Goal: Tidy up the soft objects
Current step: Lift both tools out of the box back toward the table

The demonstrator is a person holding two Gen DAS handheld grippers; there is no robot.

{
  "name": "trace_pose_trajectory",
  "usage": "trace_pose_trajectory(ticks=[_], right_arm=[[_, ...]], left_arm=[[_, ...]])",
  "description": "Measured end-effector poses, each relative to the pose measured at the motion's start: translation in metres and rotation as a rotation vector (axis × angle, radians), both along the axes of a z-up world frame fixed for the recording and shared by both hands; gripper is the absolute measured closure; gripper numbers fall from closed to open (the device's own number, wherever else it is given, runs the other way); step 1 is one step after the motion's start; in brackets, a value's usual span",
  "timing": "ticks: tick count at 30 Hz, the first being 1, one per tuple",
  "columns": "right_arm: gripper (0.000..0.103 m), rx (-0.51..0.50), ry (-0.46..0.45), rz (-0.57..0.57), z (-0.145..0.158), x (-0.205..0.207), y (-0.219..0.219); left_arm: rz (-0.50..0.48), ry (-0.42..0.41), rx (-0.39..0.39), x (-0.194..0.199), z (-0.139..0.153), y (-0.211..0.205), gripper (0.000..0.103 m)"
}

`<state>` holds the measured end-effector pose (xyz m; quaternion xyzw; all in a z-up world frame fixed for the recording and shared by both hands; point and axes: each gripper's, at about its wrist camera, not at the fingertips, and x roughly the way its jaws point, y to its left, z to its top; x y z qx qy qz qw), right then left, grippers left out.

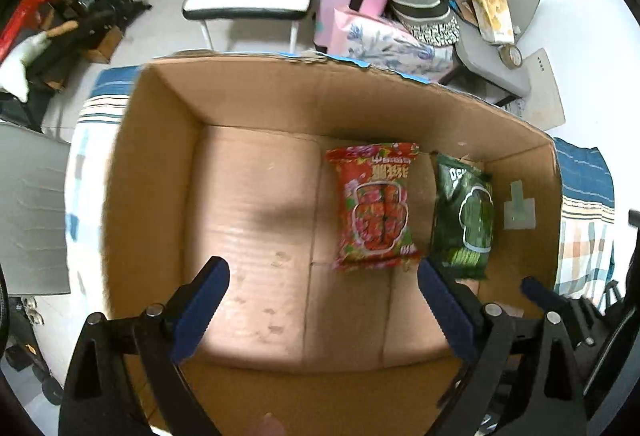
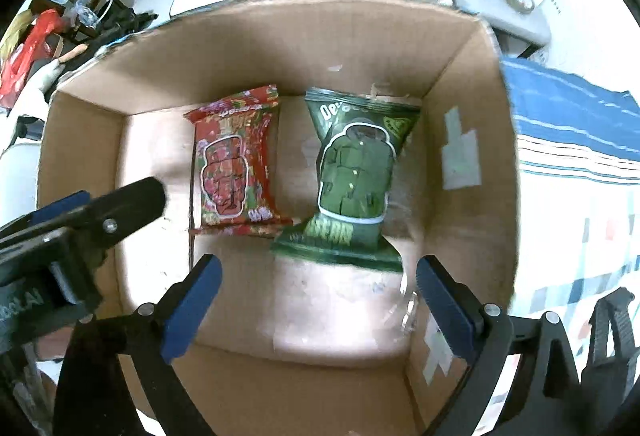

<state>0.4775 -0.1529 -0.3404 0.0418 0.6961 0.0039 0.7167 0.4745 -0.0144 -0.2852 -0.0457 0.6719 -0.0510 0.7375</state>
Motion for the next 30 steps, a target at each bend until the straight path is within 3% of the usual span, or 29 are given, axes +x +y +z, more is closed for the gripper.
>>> trace_pose_trajectory(ticks=[5, 12, 21, 30], right_arm=[[0.004, -0.05, -0.063, 0.003, 0.03, -0.03, 0.006], [0.004, -0.07, -0.154, -0.01, 0.084, -0.069, -0.027], [0.004, -0.043, -0.237, -0.009, 0.135, -0.114, -0.03], [0.004, -0.036, -0.308, -0.032, 0.182, -0.16, -0.013]], left_arm=[[0.005, -0.079, 0.039, -0.028, 0.027, 0.008, 0.007], [0.01, -0.186, 0.08, -0.065, 0.067, 0.007, 0.007], [0.0, -0.299, 0.114, -0.118, 0.127, 0.007, 0.007], [-0.042, -0.373, 0.114, -0.163, 0.169, 0.022, 0.007]])
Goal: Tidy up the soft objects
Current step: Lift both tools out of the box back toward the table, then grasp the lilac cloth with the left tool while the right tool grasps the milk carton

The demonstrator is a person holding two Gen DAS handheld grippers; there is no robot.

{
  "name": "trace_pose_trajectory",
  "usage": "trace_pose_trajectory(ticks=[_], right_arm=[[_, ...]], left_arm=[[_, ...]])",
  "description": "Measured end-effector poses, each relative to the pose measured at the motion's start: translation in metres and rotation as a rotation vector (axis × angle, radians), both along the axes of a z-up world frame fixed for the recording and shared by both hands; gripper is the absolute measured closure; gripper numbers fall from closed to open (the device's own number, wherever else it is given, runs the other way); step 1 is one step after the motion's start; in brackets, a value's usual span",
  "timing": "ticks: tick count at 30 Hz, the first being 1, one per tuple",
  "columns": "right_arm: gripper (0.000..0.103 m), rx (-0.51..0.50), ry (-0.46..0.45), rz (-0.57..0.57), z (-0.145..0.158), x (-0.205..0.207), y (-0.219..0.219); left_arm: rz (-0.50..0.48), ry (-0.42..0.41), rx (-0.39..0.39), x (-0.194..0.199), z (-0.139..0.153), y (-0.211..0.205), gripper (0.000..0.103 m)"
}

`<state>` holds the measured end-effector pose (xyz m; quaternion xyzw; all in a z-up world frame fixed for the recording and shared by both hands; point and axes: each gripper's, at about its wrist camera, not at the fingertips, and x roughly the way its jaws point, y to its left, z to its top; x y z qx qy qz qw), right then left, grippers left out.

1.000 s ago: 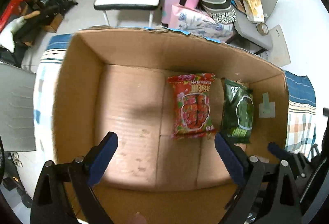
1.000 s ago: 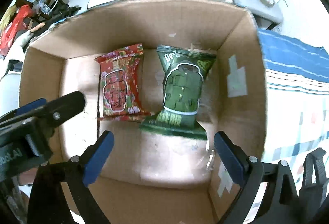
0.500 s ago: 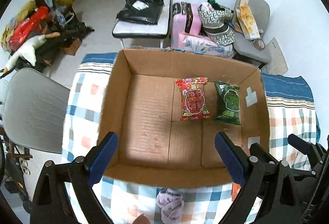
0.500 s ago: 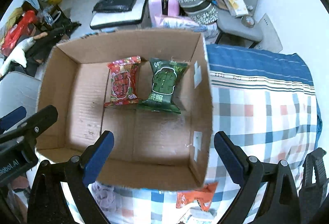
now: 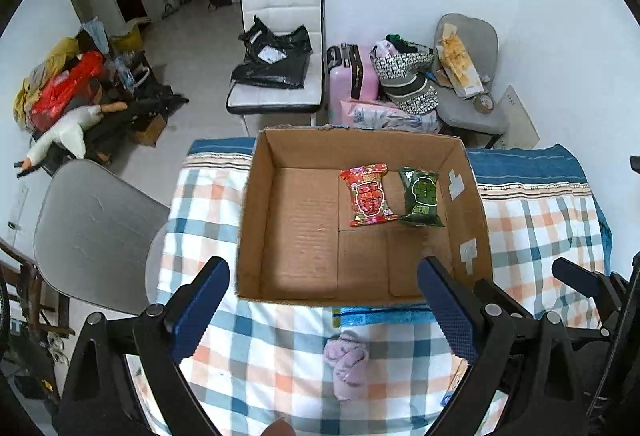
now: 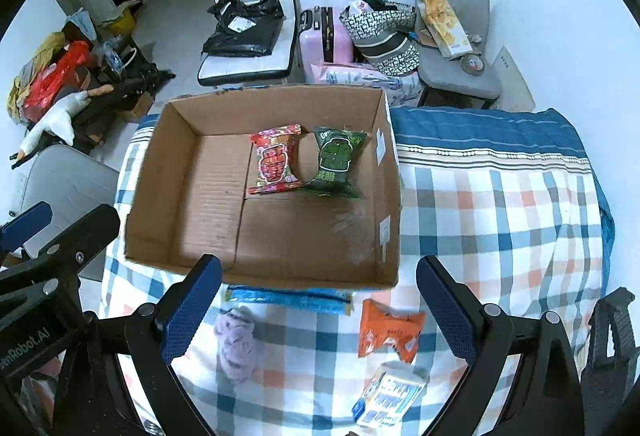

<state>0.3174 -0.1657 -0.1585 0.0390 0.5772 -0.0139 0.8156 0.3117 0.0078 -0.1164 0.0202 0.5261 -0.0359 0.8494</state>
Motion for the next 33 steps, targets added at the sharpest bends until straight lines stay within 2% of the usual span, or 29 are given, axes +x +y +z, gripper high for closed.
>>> trace_pose_trajectory(ticks=[5, 9, 12, 17, 20, 24, 28, 31, 33], right_arm=[[0.003, 0.041, 0.0, -0.05, 0.011, -0.031, -0.002], [0.003, 0.087, 0.047, -0.136, -0.005, -0.062, -0.025], [0.004, 0.1, 0.121, -0.198, -0.034, -0.085, -0.047], [0.004, 0.119, 0.259, -0.292, -0.1, -0.122, -0.082], [0.004, 0.155, 0.343, -0.357, -0.146, -0.141, -0.102], [0.004, 0.191, 0.419, -0.413, -0.193, -0.157, -0.119], [0.004, 0.213, 0.476, -0.438, -0.228, -0.169, -0.124], [0.011, 0.23, 0.514, -0.448, -0.248, -0.175, -0.125], [0.018, 0.247, 0.531, -0.45, -0.255, -0.178, -0.125]], left_arm=[[-0.006, 0.022, -0.014, -0.026, 0.002, 0.013, 0.007], [-0.008, 0.103, -0.032, -0.047, -0.025, 0.017, 0.007], [-0.017, 0.199, -0.04, -0.058, -0.06, 0.015, 0.007], [-0.032, 0.349, -0.007, -0.066, -0.133, 0.004, 0.007], [-0.03, 0.445, -0.043, -0.066, -0.174, 0.0, 0.007], [-0.062, 0.473, -0.043, -0.066, -0.204, -0.012, 0.007], [-0.069, 0.53, -0.043, -0.06, -0.232, -0.024, 0.016], [-0.069, 0.558, -0.045, -0.056, -0.249, -0.032, 0.018], [-0.07, 0.583, -0.046, -0.054, -0.261, -0.038, 0.035]])
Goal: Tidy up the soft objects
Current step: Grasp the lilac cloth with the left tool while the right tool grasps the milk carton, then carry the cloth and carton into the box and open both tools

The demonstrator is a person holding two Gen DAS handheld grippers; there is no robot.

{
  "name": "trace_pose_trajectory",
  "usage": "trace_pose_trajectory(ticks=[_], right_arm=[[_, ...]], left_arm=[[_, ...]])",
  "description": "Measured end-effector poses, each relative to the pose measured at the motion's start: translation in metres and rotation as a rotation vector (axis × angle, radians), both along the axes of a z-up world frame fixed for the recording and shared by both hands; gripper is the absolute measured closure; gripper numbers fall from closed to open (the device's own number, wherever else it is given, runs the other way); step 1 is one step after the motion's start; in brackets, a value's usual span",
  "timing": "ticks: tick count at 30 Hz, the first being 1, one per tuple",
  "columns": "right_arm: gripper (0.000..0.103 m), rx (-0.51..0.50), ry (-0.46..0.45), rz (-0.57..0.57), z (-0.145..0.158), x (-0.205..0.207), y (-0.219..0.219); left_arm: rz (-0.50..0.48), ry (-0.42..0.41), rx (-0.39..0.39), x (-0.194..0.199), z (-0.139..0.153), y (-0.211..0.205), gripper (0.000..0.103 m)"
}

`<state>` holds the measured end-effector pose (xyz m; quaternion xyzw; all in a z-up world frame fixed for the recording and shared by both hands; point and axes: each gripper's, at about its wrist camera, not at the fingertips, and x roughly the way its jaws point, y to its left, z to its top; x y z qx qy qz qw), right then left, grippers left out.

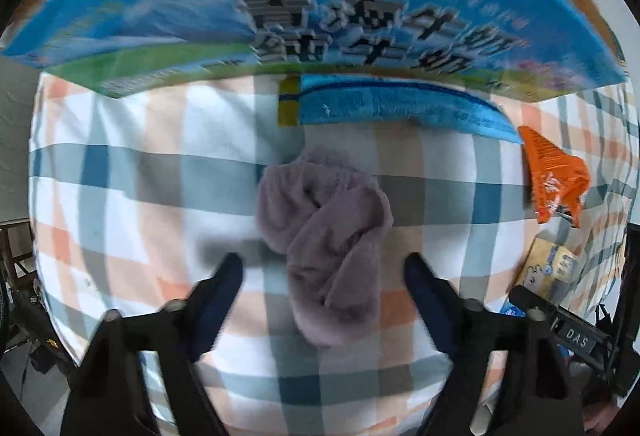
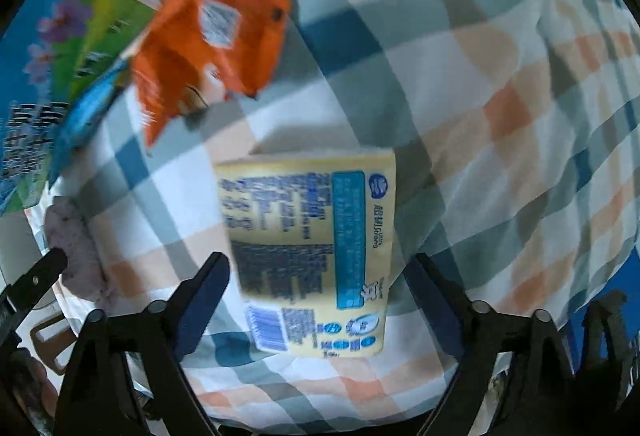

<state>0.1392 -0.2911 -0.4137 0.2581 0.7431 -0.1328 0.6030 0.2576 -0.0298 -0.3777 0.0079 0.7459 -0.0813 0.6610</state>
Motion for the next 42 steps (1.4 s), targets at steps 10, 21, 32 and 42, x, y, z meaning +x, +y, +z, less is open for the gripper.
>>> trace_pose_trajectory(ticks=[10, 21, 32, 42], right_arm=[[0.036, -0.024, 0.036, 0.072, 0.002, -0.009, 0.013], [0.037, -0.041, -0.13, 0.251, 0.1, -0.009, 0.06], [0.037, -0.013, -0.32, 0.408, 0.201, 0.024, 0.082], [0.037, 0.027, -0.431, 0.434, 0.238, 0.089, 0.091]], left_arm=[[0.019, -0.019, -0.009, -0.016, 0.005, -0.006, 0.068], [0.03, -0.22, -0.021, -0.049, 0.111, -0.006, 0.068], [0.067, -0.366, -0.085, -0.045, 0.201, 0.006, 0.068], [0.065, -0.448, -0.086, 0.025, 0.236, 0.015, 0.068]])
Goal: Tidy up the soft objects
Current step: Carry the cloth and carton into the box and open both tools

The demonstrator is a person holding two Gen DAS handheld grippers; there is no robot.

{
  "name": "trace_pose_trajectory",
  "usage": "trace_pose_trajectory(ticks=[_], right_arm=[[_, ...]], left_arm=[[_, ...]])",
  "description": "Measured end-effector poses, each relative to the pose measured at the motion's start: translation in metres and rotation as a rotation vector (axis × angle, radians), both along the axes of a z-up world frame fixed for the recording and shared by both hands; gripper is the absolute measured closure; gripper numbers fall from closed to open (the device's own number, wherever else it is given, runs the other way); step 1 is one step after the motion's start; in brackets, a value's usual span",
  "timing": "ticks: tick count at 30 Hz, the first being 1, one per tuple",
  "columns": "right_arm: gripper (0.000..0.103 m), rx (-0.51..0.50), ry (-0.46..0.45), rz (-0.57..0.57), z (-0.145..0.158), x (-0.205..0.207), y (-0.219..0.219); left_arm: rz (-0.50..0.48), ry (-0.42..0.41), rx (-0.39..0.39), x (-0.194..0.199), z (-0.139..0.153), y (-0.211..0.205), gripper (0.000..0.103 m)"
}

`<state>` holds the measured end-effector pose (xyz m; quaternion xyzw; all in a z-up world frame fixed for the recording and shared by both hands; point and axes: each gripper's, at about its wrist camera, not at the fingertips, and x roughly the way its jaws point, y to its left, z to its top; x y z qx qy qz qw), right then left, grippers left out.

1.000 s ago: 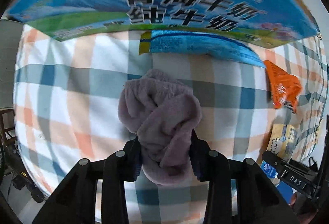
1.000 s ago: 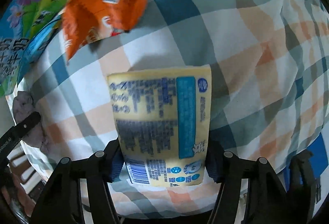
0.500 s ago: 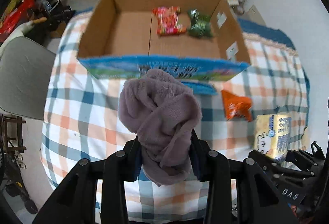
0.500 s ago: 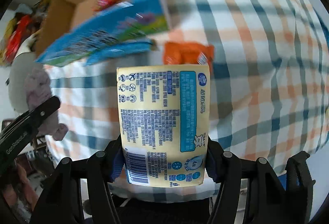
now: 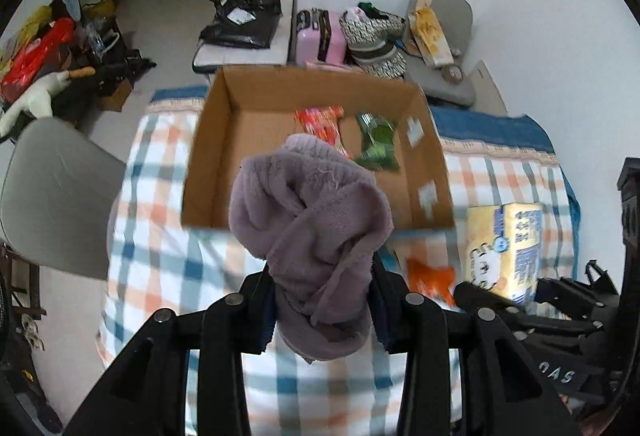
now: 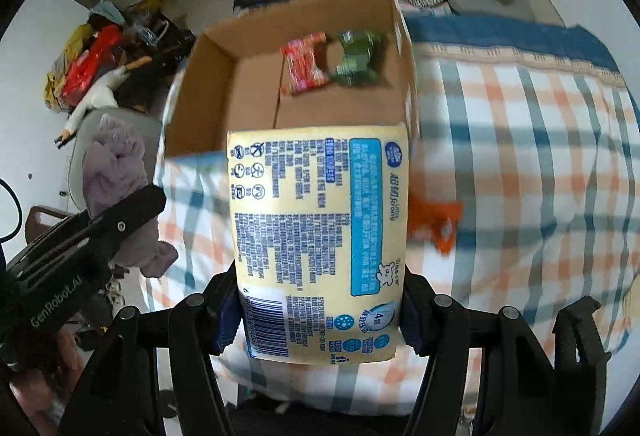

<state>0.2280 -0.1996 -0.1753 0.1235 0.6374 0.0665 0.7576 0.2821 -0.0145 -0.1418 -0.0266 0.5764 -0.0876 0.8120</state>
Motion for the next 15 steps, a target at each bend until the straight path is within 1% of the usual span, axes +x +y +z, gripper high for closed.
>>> trace_pose_trajectory(ticks=[2, 4, 8, 11, 15], right_arm=[[0.037, -0.005, -0.014, -0.002, 0.003, 0.025, 0.001], [0.037, -0.022, -0.022, -0.007, 0.001, 0.051, 0.001], [0.037, -0.043, -0.001, -0.003, -0.014, 0.096, 0.003], [0.037, -0.059, 0.038, 0.002, -0.037, 0.124, 0.005], [0.037, -0.079, 0.119, 0.004, -0.077, 0.153, 0.007]], left_arm=[[0.009, 0.009, 0.006, 0.022, -0.004, 0.004, 0.068], [0.01, 0.03, 0.02, 0.049, -0.013, 0.006, 0.068], [0.019, 0.08, 0.044, 0.088, -0.038, 0.013, 0.068], [0.032, 0.153, 0.039, 0.121, -0.068, 0.019, 0.068], [0.036, 0.228, 0.042, 0.152, -0.104, 0.021, 0.068]])
